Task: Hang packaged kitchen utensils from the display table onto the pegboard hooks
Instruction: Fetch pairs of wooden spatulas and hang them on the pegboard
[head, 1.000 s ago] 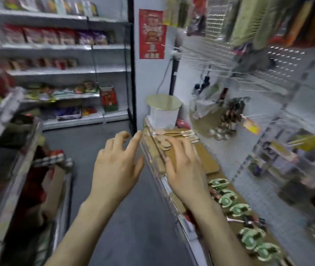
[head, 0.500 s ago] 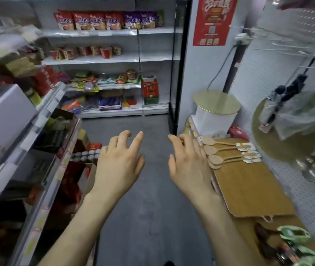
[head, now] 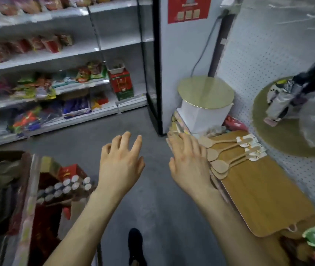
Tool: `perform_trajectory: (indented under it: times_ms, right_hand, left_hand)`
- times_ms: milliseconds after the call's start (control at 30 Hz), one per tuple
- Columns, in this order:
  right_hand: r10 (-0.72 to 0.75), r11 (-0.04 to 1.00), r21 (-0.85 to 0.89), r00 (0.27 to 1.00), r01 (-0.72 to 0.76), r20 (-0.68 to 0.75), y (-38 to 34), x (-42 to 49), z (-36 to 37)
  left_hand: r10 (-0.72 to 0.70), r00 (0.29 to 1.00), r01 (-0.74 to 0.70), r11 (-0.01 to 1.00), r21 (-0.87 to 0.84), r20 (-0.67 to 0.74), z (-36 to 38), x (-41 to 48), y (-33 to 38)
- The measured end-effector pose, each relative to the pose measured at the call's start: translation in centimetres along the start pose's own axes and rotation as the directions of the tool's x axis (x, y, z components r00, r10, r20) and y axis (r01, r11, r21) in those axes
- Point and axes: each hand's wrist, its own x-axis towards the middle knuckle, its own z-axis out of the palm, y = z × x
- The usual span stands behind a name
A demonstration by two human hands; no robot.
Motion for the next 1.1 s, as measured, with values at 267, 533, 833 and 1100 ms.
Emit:
perform_trajectory:
  times_ms: [267, 533, 833, 1100]
  right_hand:
    - [0.399, 0.914, -0.122, 0.913, -0.388, 0.086, 4.3, 4.7, 3.6]
    - [0.671, 0.741, -0.120, 0.726, -0.660, 0.148, 13.3, 5.1, 8.2]
    - [0.769, 0.574, -0.033, 0.525, -0.818, 0.364, 22.9, 6.9, 15.8]
    - [0.839, 0.135, 0.158, 0.197, -0.978, 0.507, 30.0, 9.3, 24.2]
  left_hand:
    - [0.382, 0.921, -0.370, 0.919, -0.139, 0.077, 6.3, 14.2, 1.9]
    - [0.658, 0.739, -0.627, 0.751, -0.207, 0.144, 13.4, 24.2, 10.4]
    - [0.767, 0.555, -0.745, 0.630, -0.217, 0.321, 22.6, 32.3, 18.0]
    - [0.864, 0.291, -0.848, 0.431, -0.307, 0.410, 33.4, 39.2, 26.9]
